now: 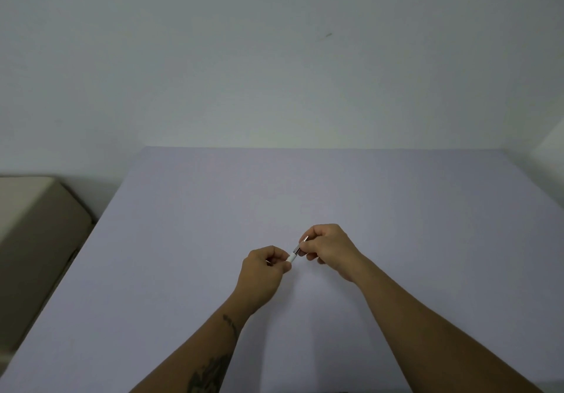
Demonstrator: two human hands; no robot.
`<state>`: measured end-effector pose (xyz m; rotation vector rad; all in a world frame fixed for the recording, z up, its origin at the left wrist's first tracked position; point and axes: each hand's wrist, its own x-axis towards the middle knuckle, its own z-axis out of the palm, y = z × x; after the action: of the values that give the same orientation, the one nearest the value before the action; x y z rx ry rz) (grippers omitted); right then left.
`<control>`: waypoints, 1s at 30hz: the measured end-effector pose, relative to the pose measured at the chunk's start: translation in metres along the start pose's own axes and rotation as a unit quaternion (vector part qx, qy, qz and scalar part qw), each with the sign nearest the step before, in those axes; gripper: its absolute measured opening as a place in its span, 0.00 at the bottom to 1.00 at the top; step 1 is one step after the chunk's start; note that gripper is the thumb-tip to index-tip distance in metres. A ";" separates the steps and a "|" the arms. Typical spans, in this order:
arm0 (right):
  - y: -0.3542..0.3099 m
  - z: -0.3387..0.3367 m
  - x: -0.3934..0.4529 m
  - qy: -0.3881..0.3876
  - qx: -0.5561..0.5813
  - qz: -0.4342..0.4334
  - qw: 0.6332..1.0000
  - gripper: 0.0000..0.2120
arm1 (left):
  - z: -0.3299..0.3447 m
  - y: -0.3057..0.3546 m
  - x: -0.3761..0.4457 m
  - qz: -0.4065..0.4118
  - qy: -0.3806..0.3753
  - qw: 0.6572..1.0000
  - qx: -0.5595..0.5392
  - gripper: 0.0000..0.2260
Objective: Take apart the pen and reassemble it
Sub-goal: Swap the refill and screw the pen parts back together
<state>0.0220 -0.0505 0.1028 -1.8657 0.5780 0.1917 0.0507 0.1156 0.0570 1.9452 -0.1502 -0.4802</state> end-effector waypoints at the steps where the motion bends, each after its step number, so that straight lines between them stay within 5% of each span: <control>1: 0.000 -0.001 0.000 0.002 -0.006 -0.004 1.000 0.05 | 0.000 0.000 0.000 0.002 0.001 1.000 0.000 0.03; 5: -0.001 -0.003 -0.001 -0.008 -0.043 -0.015 0.999 0.04 | -0.001 0.002 -0.004 0.008 -0.001 1.000 0.003 0.03; 11: -0.003 -0.011 -0.003 -0.039 -0.127 0.009 0.991 0.17 | -0.002 0.007 -0.008 0.016 -0.015 1.000 0.001 0.02; 14: -0.003 -0.021 -0.006 -0.039 -0.067 -0.004 0.997 0.08 | 0.000 0.009 -0.010 0.013 -0.012 1.000 0.003 0.02; 23: 0.011 -0.020 -0.016 -0.029 -0.007 -0.054 0.998 0.03 | 0.005 0.014 -0.017 0.019 -0.015 1.000 -0.003 0.02; 27: 0.018 -0.015 -0.024 0.003 -0.004 -0.056 0.998 0.13 | 0.010 0.019 -0.021 0.033 -0.018 0.999 -0.011 0.01; 30: 0.019 -0.023 -0.029 -0.007 0.051 -0.041 0.998 0.09 | 0.017 0.022 -0.023 0.036 -0.018 0.999 -0.010 0.01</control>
<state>-0.0151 -0.0682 0.1073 -1.7846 0.4906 0.1193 0.0258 0.0990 0.0774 1.9049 -0.2365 -0.4678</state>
